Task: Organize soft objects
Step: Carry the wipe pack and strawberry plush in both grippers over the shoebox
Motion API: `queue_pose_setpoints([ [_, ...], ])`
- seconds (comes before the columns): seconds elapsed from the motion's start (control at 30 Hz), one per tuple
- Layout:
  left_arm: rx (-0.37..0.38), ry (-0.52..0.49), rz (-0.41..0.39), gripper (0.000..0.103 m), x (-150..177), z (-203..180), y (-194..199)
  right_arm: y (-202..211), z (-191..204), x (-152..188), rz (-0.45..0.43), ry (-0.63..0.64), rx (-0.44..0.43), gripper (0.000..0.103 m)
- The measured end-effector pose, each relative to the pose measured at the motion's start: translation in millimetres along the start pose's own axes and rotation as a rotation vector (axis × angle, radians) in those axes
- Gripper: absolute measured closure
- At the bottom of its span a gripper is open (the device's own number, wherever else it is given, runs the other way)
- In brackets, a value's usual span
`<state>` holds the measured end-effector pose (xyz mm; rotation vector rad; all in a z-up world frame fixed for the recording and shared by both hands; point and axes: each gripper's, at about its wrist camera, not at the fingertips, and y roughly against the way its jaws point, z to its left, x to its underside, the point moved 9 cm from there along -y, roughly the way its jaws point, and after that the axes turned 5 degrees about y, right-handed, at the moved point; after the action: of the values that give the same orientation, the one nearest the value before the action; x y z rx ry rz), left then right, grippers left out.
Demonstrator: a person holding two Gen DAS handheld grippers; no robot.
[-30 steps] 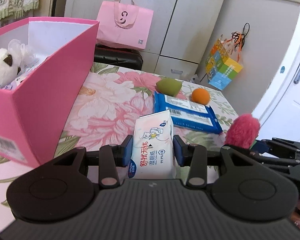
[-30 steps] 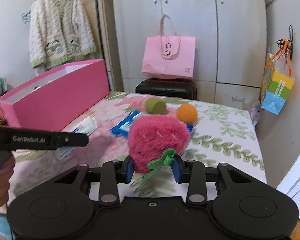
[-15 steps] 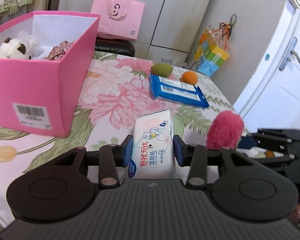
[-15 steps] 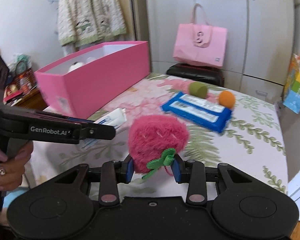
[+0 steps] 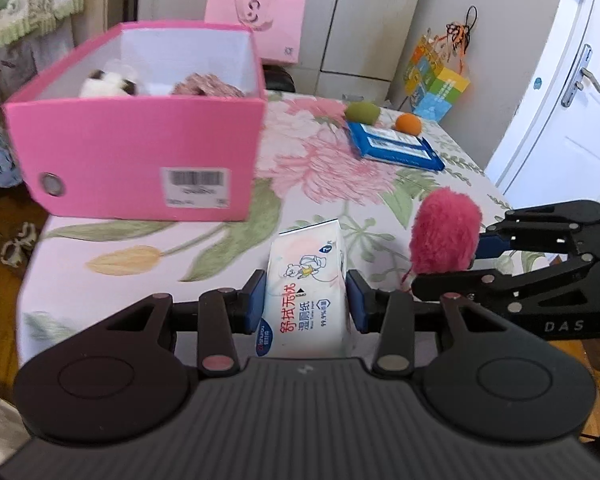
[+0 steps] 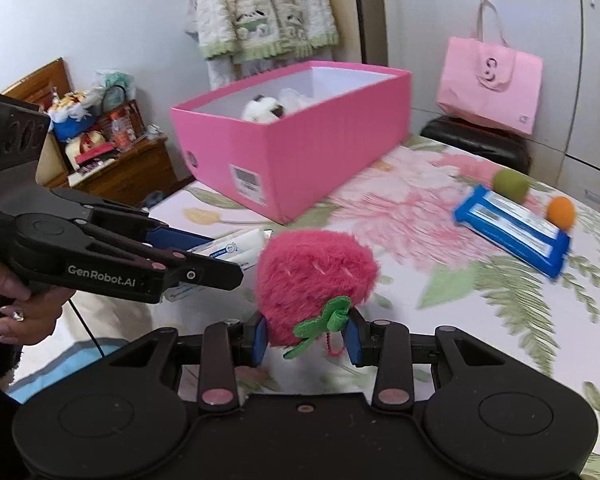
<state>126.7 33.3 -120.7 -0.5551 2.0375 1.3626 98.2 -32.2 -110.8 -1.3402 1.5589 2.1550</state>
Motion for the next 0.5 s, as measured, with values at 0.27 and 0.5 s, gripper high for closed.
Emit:
queue_pose_setpoints([
  [0.27,-0.016,-0.012,-0.077,0.062,-18.3,17.3,44.6,0.5,28.4,-28.4,-0.055,0.020,-0.049,0.060],
  [0.5,-0.051,-0.034,-0.156,0.062,-44.1,28.8,70.4,5.0,43.0,-65.5,-0.108,0.064,-0.079,0.060],
])
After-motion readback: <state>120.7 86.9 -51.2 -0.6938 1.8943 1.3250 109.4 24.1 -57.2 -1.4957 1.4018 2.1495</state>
